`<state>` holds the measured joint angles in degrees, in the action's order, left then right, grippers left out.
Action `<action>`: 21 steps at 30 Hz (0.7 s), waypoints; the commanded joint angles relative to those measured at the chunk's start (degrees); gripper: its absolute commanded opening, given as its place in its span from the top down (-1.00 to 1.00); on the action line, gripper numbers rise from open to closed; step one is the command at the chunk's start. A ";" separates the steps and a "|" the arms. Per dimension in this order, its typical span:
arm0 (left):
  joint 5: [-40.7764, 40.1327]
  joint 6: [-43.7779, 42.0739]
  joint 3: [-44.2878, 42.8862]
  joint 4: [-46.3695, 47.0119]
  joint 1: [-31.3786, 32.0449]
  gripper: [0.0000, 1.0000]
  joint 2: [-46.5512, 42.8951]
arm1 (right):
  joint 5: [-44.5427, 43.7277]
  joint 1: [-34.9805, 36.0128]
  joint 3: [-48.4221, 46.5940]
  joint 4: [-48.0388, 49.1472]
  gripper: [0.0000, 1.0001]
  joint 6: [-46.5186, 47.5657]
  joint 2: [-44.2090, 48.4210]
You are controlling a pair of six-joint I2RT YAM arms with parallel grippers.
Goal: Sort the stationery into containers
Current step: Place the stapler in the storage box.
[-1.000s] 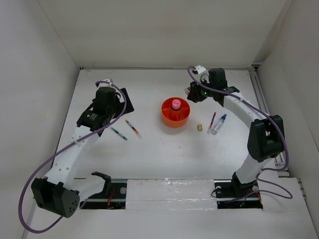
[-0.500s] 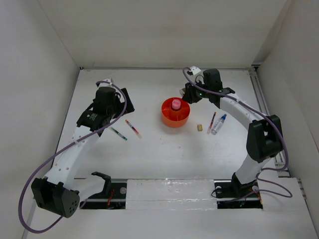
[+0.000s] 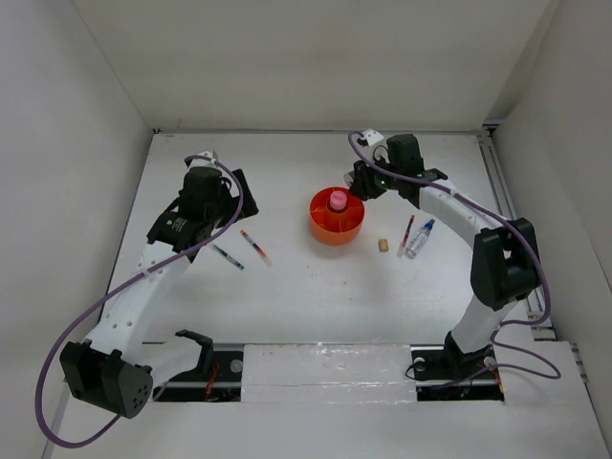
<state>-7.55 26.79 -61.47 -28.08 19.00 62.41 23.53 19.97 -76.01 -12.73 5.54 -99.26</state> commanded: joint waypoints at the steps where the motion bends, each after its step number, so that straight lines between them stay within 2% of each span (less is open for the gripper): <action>1: 0.34 -0.86 0.39 1.71 -0.02 -0.99 -0.54 | -0.76 0.51 0.16 3.33 0.89 -0.44 -0.84; 14: 0.87 -1.39 0.39 1.71 -0.02 -0.99 -0.54 | -1.29 1.04 0.69 3.33 0.82 -0.44 -1.90; 21: 0.87 -1.39 0.39 1.71 -0.02 -0.99 -0.54 | -1.29 1.57 1.74 3.33 0.71 -0.44 -1.90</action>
<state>-7.07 25.98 -61.47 -28.08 19.00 62.41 22.31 21.08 -74.83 -12.38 5.54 -101.73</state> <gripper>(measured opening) 0.993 0.383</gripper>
